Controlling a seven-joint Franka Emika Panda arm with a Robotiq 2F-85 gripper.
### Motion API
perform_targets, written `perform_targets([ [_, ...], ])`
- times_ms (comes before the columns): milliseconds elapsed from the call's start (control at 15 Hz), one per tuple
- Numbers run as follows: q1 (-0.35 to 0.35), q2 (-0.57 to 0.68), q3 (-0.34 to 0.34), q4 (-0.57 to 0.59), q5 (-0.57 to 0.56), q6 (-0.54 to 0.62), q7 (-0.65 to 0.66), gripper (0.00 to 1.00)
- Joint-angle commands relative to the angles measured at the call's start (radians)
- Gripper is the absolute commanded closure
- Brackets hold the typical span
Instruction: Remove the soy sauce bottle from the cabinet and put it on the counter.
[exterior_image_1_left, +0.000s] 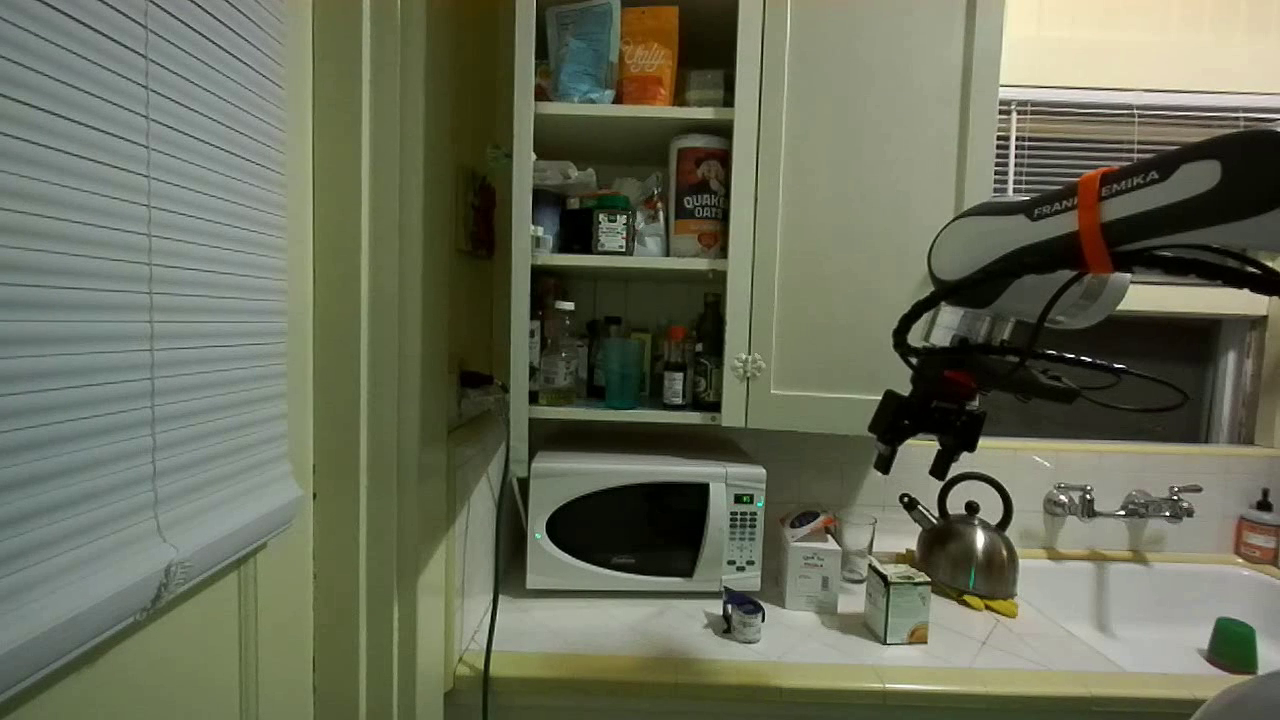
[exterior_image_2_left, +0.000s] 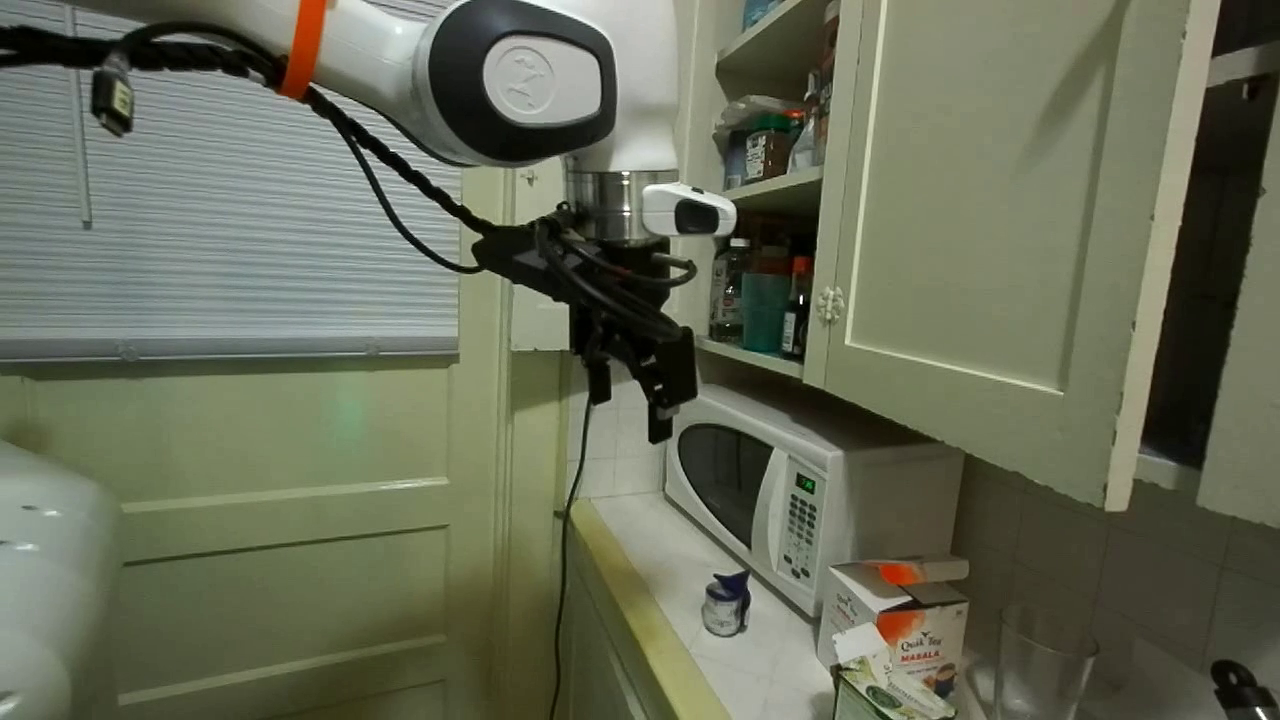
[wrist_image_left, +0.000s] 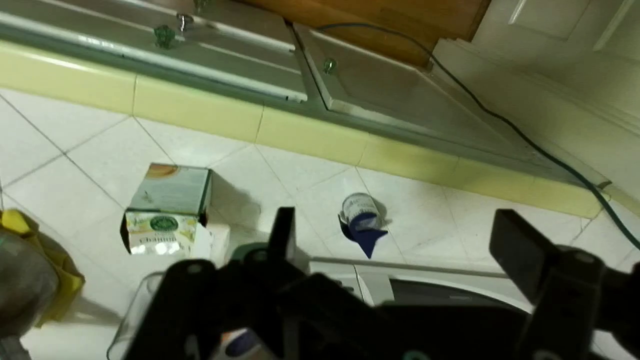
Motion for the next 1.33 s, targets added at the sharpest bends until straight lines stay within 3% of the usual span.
perform_targets([
  [0, 0.044, 0.001, 0.105, -0.026, 0.035, 0.211, 0.051, 0.00],
  [400, 0.080, 0.195, 0.274, 0.057, 0.016, 0.716, 0.213, 0.00],
  [667, 0.009, 0.396, 0.365, 0.192, -0.041, 0.945, 0.313, 0.00],
  [800, -0.093, 0.492, 0.442, 0.287, -0.109, 0.992, 0.393, 0.00],
  [867, -0.091, 0.541, 0.443, 0.333, -0.116, 1.013, 0.388, 0.00],
  [933, -0.046, 0.437, 0.407, 0.227, -0.076, 0.984, 0.341, 0.00],
  [1267, -0.081, 0.546, 0.432, 0.334, -0.097, 1.000, 0.355, 0.00],
])
